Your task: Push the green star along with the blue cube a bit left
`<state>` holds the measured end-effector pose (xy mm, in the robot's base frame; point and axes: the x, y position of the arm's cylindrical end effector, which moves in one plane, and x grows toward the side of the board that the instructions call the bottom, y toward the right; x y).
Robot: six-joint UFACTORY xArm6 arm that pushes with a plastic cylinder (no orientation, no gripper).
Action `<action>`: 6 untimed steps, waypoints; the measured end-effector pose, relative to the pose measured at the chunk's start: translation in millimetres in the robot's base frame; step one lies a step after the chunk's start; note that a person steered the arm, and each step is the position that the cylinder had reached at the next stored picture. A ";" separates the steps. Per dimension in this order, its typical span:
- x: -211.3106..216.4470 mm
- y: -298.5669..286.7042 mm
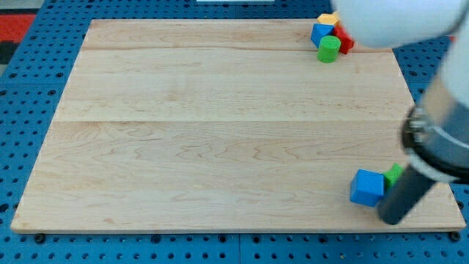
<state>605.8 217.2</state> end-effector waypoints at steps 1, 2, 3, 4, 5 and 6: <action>-7.4 59.0; -24.1 43.0; -27.3 5.1; -27.2 -21.2; -27.2 -31.6; -27.2 -60.7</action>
